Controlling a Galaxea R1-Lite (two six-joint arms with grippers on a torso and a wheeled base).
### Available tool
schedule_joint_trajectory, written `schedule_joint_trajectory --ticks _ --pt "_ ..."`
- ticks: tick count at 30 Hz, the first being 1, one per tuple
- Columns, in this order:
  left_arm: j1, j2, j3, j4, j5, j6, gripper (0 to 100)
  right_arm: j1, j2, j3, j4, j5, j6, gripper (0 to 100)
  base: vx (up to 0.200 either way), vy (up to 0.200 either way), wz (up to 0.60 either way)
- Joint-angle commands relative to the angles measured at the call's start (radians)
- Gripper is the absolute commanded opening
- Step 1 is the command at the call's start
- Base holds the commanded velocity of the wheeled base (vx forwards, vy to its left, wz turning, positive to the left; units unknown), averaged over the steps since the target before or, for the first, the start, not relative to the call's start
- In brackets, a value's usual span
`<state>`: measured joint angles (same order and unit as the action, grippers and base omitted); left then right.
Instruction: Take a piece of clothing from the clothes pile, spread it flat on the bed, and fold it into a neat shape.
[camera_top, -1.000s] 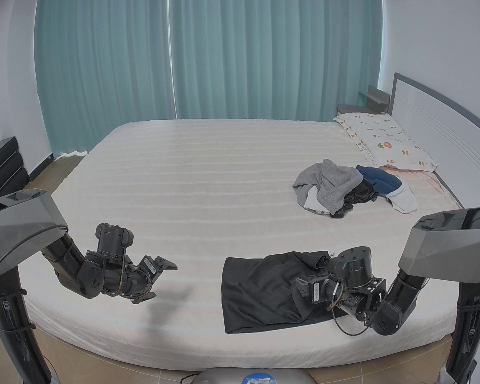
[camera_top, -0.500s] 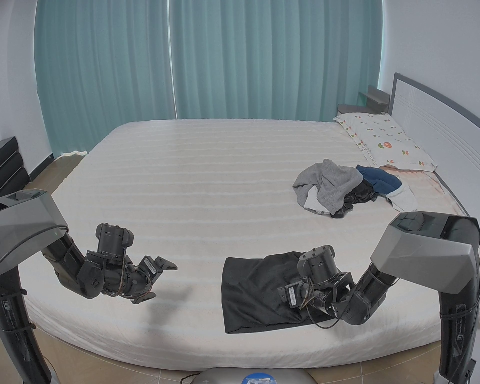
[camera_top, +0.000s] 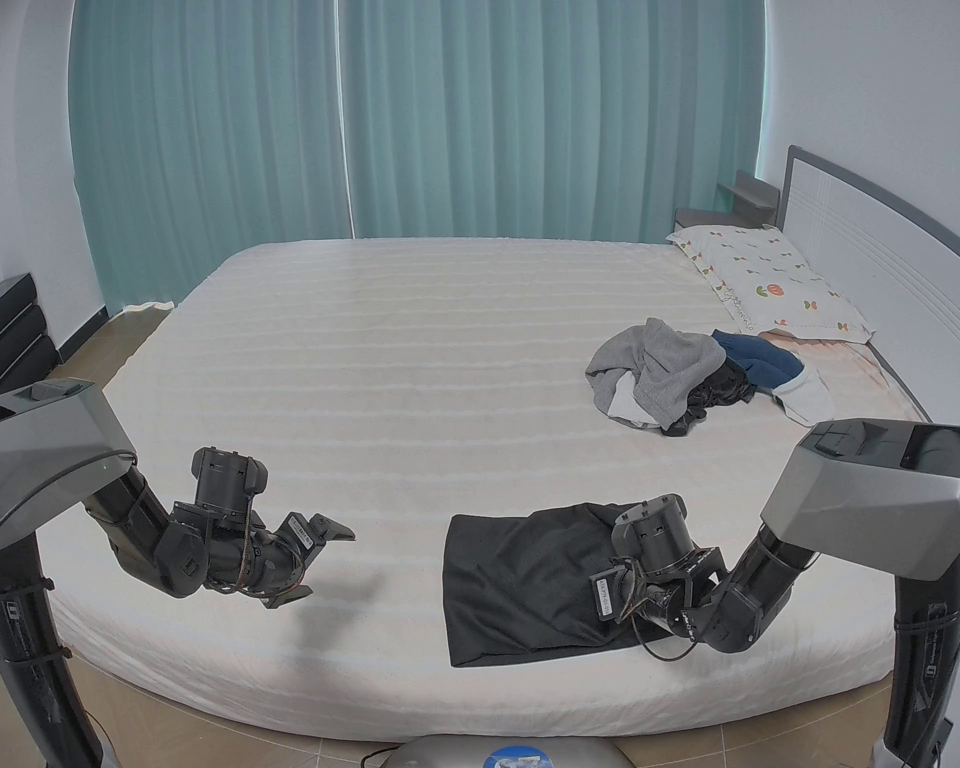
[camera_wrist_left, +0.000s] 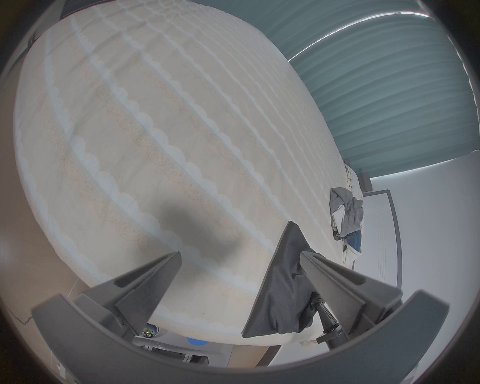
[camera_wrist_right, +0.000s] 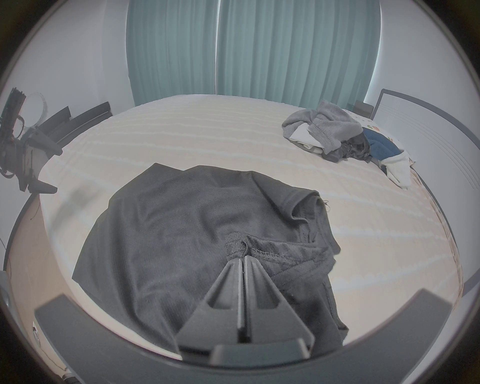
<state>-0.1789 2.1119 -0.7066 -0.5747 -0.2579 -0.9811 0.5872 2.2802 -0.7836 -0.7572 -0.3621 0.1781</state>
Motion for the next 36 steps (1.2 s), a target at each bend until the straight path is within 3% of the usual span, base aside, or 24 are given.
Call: schedule_joint_trajectory --ticks 1,6,12,18,26,27,36 --pt "-0.001 0.002 0.001 -0.001 0.000 -0.001 100 -0.018 -0.061 0.066 -0.002 0.008 0.049 0 0.000 0.000 0.00" --pt "-0.001 0.002 0.001 -0.001 0.000 -0.001 100 -0.056 -0.103 0.162 -0.036 0.042 0.092 0 0.000 0.000 0.00" --pt "-0.001 0.002 0.001 -0.001 0.002 -0.001 100 -0.118 -0.100 0.310 -0.195 0.100 0.092 0 0.000 0.000 0.00" --pt "-0.001 0.002 0.001 -0.001 0.003 -0.001 100 -0.164 -0.064 0.399 -0.297 0.193 0.098 0 0.000 0.000 0.00" --pt "-0.001 0.002 0.001 -0.001 0.003 0.001 100 -0.178 0.036 0.463 -0.453 0.203 0.103 0 0.000 0.000 0.00" --pt "-0.001 0.002 0.001 -0.001 0.003 -0.001 100 -0.179 0.047 0.472 -0.468 0.204 0.100 100 0.000 0.000 0.00" --pt "-0.001 0.002 0.001 -0.001 0.005 -0.002 100 -0.237 0.005 0.540 -0.550 0.219 0.089 100 0.000 0.000 0.00"
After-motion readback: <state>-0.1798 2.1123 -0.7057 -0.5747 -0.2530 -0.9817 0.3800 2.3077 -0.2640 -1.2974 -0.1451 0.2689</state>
